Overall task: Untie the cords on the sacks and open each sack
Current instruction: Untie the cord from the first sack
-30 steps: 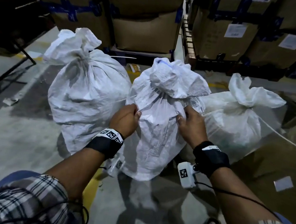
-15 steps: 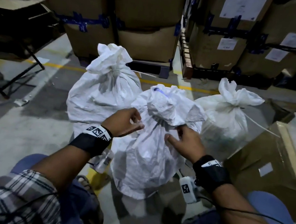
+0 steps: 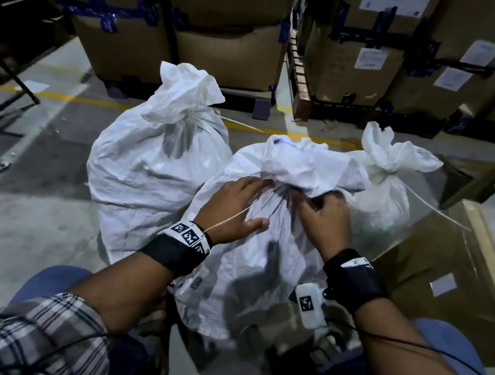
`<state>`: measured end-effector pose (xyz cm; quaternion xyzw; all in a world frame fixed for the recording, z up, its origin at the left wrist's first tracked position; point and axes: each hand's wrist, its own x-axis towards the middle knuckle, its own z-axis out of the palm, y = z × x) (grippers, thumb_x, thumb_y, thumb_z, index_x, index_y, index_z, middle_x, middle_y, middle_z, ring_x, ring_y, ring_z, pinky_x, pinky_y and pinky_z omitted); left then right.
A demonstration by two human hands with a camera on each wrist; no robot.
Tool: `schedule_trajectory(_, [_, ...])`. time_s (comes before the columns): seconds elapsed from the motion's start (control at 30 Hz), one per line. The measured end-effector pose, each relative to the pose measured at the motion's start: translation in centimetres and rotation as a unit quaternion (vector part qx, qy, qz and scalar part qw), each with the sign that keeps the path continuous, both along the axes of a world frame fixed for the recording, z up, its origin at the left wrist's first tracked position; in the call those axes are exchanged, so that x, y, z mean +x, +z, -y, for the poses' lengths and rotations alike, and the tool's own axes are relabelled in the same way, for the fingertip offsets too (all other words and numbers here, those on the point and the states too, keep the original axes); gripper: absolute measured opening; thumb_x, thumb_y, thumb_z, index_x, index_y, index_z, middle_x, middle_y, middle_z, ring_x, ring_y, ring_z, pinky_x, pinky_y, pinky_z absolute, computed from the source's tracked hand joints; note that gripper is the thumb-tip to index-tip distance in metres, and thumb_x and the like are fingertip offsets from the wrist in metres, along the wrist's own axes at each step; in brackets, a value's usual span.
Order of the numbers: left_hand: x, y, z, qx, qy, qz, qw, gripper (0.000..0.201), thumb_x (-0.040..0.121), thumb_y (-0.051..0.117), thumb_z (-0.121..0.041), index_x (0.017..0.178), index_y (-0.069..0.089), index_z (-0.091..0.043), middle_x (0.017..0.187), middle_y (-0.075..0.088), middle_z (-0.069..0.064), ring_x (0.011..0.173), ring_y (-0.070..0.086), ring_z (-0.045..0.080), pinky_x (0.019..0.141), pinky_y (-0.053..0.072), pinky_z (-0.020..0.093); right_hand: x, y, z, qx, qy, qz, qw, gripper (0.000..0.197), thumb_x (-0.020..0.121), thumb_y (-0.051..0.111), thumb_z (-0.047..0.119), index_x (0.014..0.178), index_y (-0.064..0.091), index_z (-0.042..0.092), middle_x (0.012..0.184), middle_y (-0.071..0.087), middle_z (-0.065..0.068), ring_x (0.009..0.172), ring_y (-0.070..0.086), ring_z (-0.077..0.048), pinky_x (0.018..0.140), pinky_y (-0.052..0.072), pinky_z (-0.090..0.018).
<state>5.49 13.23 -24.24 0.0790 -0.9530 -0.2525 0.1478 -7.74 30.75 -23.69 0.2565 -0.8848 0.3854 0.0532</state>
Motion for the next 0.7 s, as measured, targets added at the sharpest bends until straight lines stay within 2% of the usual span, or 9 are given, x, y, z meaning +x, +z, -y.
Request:
schedule_trajectory(0.07, [-0.3, -0.4, -0.3, -0.02, 0.002, 0.012, 1.0, 0.088, 0.082, 0.073, -0.053, 0.156, 0.033, -0.026, 0.148, 0.046, 0.004, 0.133, 0.045, 0.027, 0.113, 0.035, 0.04, -0.7, 0.9, 0.3, -0.04, -0.036, -0.055, 0.997, 0.058, 0.08, 0.055, 0.069, 0.066, 0.063, 0.014, 0.075, 0.067, -0.012, 0.081, 0.065, -0.032, 0.067, 0.041, -0.033])
schedule_trajectory(0.17, [-1.1, -0.6, -1.0, -0.045, 0.005, 0.024, 0.999, 0.095, 0.081, 0.071, -0.053, 0.159, 0.022, -0.031, 0.139, 0.049, 0.005, 0.123, 0.047, 0.03, 0.107, 0.04, 0.043, -1.4, 2.5, 0.8, -0.078, -0.065, -0.087, 0.991, 0.061, 0.084, 0.058, 0.063, 0.047, 0.038, 0.019, 0.047, 0.046, 0.002, 0.053, 0.05, -0.023, 0.057, 0.02, -0.026])
schedule_trajectory(0.2, [-1.4, -0.4, -1.2, -0.049, 0.011, 0.03, 0.998, 0.098, 0.079, 0.072, -0.051, 0.159, 0.019, -0.032, 0.135, 0.051, 0.005, 0.12, 0.048, 0.031, 0.105, 0.041, 0.043, -1.6, 2.8, 1.1, -0.1, -0.068, -0.088, 0.989, 0.06, 0.086, 0.061, 0.06, 0.046, 0.041, 0.02, 0.048, 0.043, 0.003, 0.053, 0.047, -0.02, 0.057, 0.021, -0.026])
schedule_trajectory(0.3, [-2.4, 0.2, -1.5, -0.072, 0.02, 0.058, 0.996, 0.102, 0.078, 0.073, -0.041, 0.16, 0.012, -0.033, 0.123, 0.054, 0.006, 0.111, 0.047, 0.032, 0.095, 0.044, 0.043, -2.7, 3.5, 1.8, -0.195, -0.086, -0.062, 0.975, 0.046, 0.083, 0.069, 0.054, 0.057, 0.062, 0.017, 0.073, 0.053, -0.006, 0.071, 0.055, -0.022, 0.069, 0.042, -0.029])
schedule_trajectory(0.4, [-3.1, 0.4, -1.6, -0.102, 0.023, 0.088, 0.991, 0.1, 0.081, 0.071, -0.033, 0.16, 0.01, -0.031, 0.122, 0.059, 0.007, 0.108, 0.048, 0.033, 0.089, 0.044, 0.044, -4.0, 3.8, 1.8, -0.264, -0.096, -0.047, 0.959, 0.041, 0.079, 0.079, 0.045, 0.053, 0.055, 0.023, 0.087, 0.046, -0.006, 0.077, 0.053, -0.016, 0.075, 0.042, -0.011])
schedule_trajectory(0.47, [-3.6, 0.3, -1.8, -0.104, 0.018, 0.104, 0.989, 0.099, 0.081, 0.069, -0.031, 0.16, 0.009, -0.033, 0.122, 0.061, 0.007, 0.109, 0.049, 0.034, 0.09, 0.043, 0.044, -5.4, 3.4, 1.0, -0.244, -0.126, -0.024, 0.961, 0.046, 0.077, 0.078, 0.041, 0.047, 0.049, 0.023, 0.081, 0.049, -0.01, 0.075, 0.052, -0.014, 0.079, 0.041, -0.01])
schedule_trajectory(0.53, [-4.2, 0.3, -2.1, -0.097, 0.001, 0.114, 0.989, 0.099, 0.08, 0.069, -0.031, 0.159, 0.01, -0.035, 0.121, 0.062, 0.006, 0.109, 0.049, 0.034, 0.091, 0.042, 0.044, -6.9, 2.6, -0.2, -0.182, -0.157, 0.058, 0.969, 0.049, 0.077, 0.075, 0.038, 0.048, 0.05, 0.008, 0.061, 0.048, -0.011, 0.064, 0.047, -0.017, 0.069, 0.041, -0.019])
schedule_trajectory(0.6, [-4.4, 0.5, -2.3, -0.089, -0.014, 0.121, 0.988, 0.098, 0.079, 0.07, -0.037, 0.158, 0.013, -0.039, 0.118, 0.061, 0.006, 0.11, 0.048, 0.033, 0.093, 0.042, 0.045, -7.4, 1.6, -1.2, -0.085, -0.158, 0.171, 0.969, 0.048, 0.081, 0.073, 0.04, 0.053, 0.051, 0.009, 0.053, 0.047, -0.003, 0.065, 0.05, -0.019, 0.063, 0.038, -0.024])
schedule_trajectory(0.7, [-4.5, 1.2, -2.5, -0.072, -0.006, 0.067, 0.995, 0.075, 0.083, 0.064, -0.049, 0.151, 0.035, -0.038, 0.12, 0.051, 0.006, 0.113, 0.046, 0.031, 0.096, 0.043, 0.044, -6.9, 0.9, -1.3, -0.047, -0.161, 0.182, 0.969, 0.045, 0.083, 0.071, 0.044, 0.055, 0.057, 0.011, 0.054, 0.054, 0.0, 0.067, 0.058, -0.021, 0.064, 0.04, -0.025])
